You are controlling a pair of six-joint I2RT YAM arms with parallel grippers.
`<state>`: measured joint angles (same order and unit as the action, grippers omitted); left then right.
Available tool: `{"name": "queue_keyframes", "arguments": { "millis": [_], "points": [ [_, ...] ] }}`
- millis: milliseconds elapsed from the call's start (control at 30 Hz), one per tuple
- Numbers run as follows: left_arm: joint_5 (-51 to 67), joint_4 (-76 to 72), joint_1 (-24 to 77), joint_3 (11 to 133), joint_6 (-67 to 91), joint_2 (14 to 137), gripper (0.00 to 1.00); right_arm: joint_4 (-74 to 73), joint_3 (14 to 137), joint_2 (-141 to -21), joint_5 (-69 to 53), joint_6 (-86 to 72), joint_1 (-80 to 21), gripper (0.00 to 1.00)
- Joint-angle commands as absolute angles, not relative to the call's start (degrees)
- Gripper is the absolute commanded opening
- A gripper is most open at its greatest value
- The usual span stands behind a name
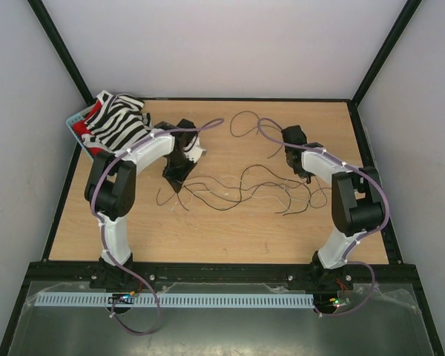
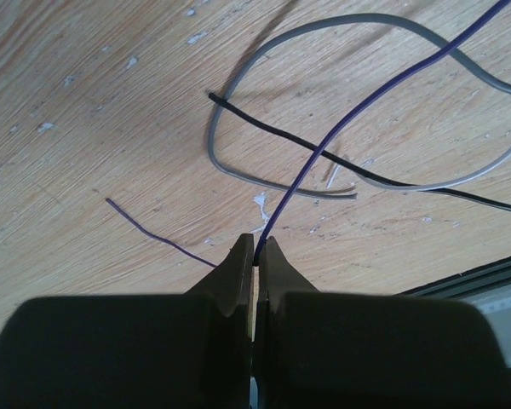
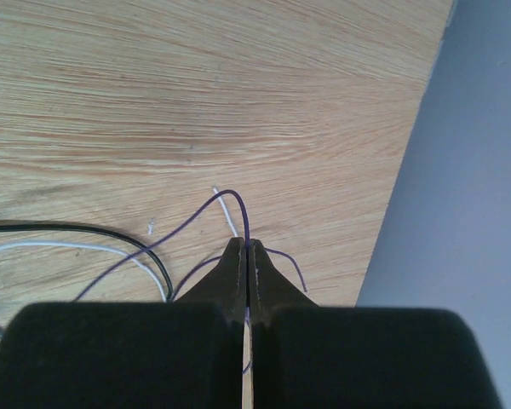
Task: Zip-tie the wires
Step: Straighten the cable at the center of the board.
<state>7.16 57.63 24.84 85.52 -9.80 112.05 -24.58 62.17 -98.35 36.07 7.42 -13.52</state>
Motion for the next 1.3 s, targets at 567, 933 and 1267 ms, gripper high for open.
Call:
{"name": "queue_keyframes", "arguments": {
  "millis": [567, 933, 1267],
  "points": [
    [4.2, 59.2, 28.4, 87.5, -9.5, 116.5, 0.10, -26.5, 66.0, -86.6, 19.9, 5.7, -13.5, 0.63],
    [3.9, 59.2, 28.4, 87.2, -10.1, 115.1, 0.19, -26.6, 70.6, -85.4, 16.2, 4.7, -12.8, 0.96],
    [3.4, 59.3, 28.3, 87.6, -10.3, 114.8, 0.46, -28.5, 71.3, -85.9, 14.2, 5.2, -11.0, 0.99]
  ]
}}
